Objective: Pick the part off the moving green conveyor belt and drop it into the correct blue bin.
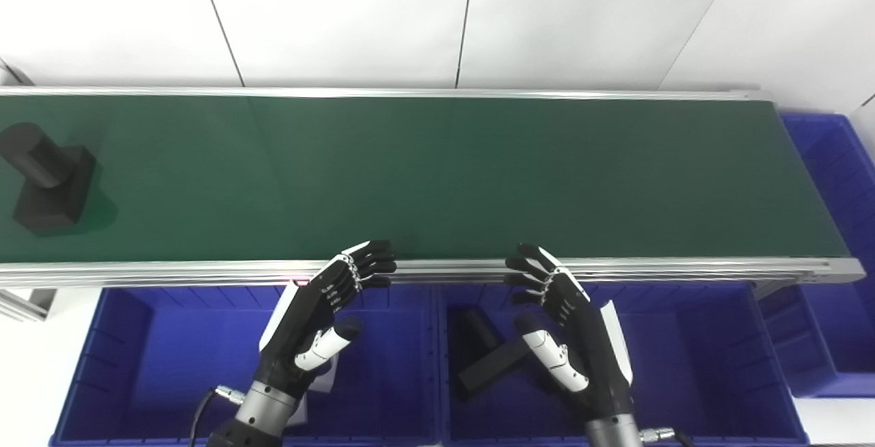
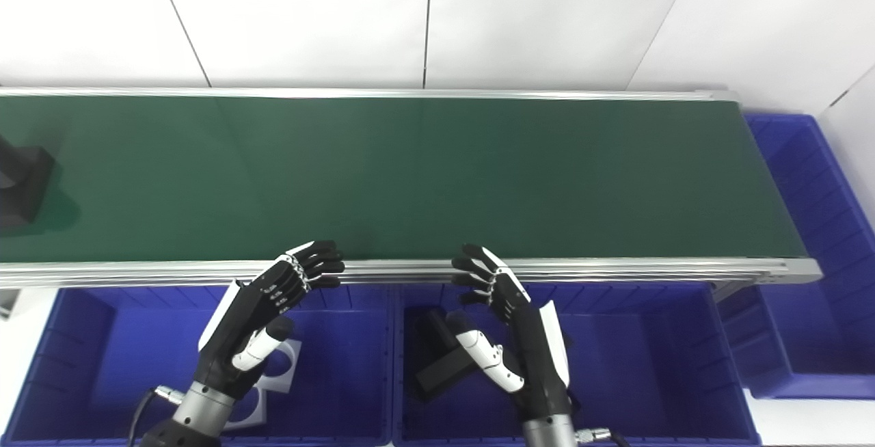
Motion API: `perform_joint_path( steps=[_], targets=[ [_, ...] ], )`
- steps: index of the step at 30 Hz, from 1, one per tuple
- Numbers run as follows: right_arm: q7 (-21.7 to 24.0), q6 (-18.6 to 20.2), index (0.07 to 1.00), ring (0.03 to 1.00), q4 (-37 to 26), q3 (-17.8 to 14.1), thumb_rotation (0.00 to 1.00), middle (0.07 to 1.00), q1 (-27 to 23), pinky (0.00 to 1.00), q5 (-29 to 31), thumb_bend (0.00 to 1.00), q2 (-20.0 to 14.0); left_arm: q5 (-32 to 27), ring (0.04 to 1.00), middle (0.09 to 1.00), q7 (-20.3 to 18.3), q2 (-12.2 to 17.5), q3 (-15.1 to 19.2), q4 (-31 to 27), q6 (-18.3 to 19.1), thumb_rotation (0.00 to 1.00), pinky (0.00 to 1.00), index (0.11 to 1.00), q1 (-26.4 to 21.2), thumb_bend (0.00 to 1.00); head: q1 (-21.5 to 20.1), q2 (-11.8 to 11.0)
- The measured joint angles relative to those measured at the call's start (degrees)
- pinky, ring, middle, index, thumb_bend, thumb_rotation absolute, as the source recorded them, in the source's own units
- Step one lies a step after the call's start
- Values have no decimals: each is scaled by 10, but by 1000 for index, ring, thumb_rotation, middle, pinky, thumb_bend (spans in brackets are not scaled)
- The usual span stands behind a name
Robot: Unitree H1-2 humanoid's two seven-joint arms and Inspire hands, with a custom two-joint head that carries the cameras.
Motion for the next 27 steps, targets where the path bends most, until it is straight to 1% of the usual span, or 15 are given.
perform_joint_path(
  steps=[1,3,4,5,6,7,8,9,10,12,14,18,22,24,27],
  targets=[
    [0,0,841,723,1,0,687,783,0,624,2,582,-1,0,779,804,0,-1,-1,0,0,749,723,810,0,798,0,0],
    [1,0,844,724,3,-2,700,785,0,625,5,578,-3,4,779,804,0,-2,-2,0,0,749,726,812,0,800,35,-11],
    [1,0,845,723,4,-2,711,786,0,624,5,579,-5,4,779,804,1,-3,-3,0,0,746,726,812,0,803,35,-11],
    [1,0,847,723,8,-4,727,786,0,624,6,581,-8,4,779,804,1,-3,-5,1,0,741,726,810,0,810,63,-18],
    [1,0,850,720,9,-4,740,787,0,621,6,574,-10,4,776,800,1,-3,-6,1,0,737,722,805,0,820,63,-18],
    [1,0,852,718,10,-6,745,787,0,619,6,566,-13,4,772,797,1,-4,-9,3,0,734,719,801,0,827,91,-24],
    [1,-2,856,719,11,-8,753,789,0,619,7,550,-17,6,768,793,3,-6,-11,8,0,729,714,797,-1,834,91,-24],
    [2,-3,859,720,14,-10,759,790,-1,621,9,541,-21,9,766,790,7,-10,-14,13,0,727,711,795,-2,838,125,-33],
    [2,-4,860,721,15,-10,760,791,-1,621,9,539,-22,11,766,790,9,-12,-14,14,0,726,711,795,-2,839,125,-33],
    [5,-7,866,727,18,-13,777,796,-3,625,14,539,-28,19,763,788,12,-19,-18,21,0,717,708,792,-4,837,160,-46],
    [10,-8,870,729,21,-15,797,798,-5,625,20,547,-32,26,762,785,13,-25,-23,24,0,712,707,789,-5,832,163,-47],
    [18,-11,877,737,35,-19,822,805,-11,629,31,536,-36,31,759,779,13,-29,-27,41,-3,676,708,785,-13,813,198,-68],
    [22,-16,879,737,42,-24,829,804,-16,625,38,531,-36,32,756,777,20,-32,-28,44,-4,674,705,781,-17,830,208,-82],
    [23,-17,878,734,50,-25,830,802,-17,621,39,528,-36,33,754,775,22,-34,-28,48,-5,674,702,777,-18,843,208,-82],
    [25,-18,880,735,56,-26,840,805,-19,626,40,520,-35,40,750,771,22,-35,-29,60,-9,669,697,770,-21,854,215,-96]
  ],
)
